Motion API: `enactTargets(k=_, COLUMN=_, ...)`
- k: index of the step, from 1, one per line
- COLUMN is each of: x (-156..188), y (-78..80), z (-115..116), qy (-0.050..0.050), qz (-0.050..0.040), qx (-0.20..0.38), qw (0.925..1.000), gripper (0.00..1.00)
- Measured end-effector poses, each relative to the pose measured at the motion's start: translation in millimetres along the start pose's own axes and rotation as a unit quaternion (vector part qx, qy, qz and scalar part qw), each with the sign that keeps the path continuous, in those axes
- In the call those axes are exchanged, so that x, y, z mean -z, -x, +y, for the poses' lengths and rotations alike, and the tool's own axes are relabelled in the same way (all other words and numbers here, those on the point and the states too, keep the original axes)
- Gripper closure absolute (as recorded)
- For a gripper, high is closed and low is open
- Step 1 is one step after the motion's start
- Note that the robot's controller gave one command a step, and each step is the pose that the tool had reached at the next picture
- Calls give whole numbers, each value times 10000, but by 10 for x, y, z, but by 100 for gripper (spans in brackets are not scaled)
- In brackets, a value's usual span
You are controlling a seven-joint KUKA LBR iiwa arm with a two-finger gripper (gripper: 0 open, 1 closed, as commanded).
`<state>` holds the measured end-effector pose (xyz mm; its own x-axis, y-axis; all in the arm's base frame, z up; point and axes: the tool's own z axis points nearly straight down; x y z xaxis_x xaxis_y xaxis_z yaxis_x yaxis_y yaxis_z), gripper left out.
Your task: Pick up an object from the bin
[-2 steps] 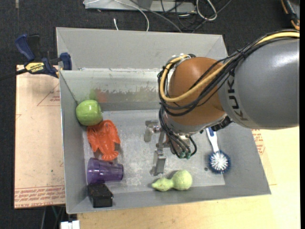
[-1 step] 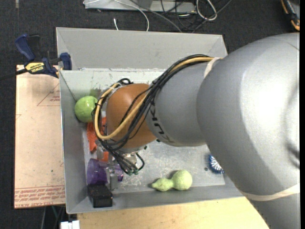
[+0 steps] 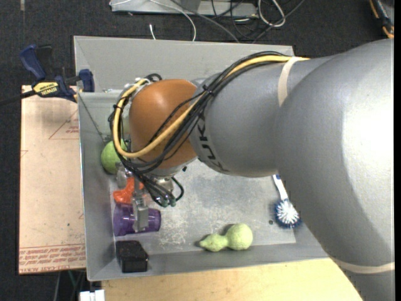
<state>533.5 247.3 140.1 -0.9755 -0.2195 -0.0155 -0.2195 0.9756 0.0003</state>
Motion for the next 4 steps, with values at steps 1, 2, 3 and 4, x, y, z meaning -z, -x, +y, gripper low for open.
enactTargets(k=1, x=-393, y=-285, z=117, qy=-6, qz=81, qx=2098, qw=9777, gripper=0)
enactTargets(k=2, x=-688, y=-371, z=54, qy=3, qz=-25, qx=1477, qw=9890, gripper=0)
enactTargets(k=3, x=-706, y=341, z=-296, qy=14, qz=32, qx=4445, qw=8958, gripper=100)
enactTargets(k=4, x=-705, y=338, z=-291, qy=15, qz=31, qx=4443, qw=8959, gripper=100)
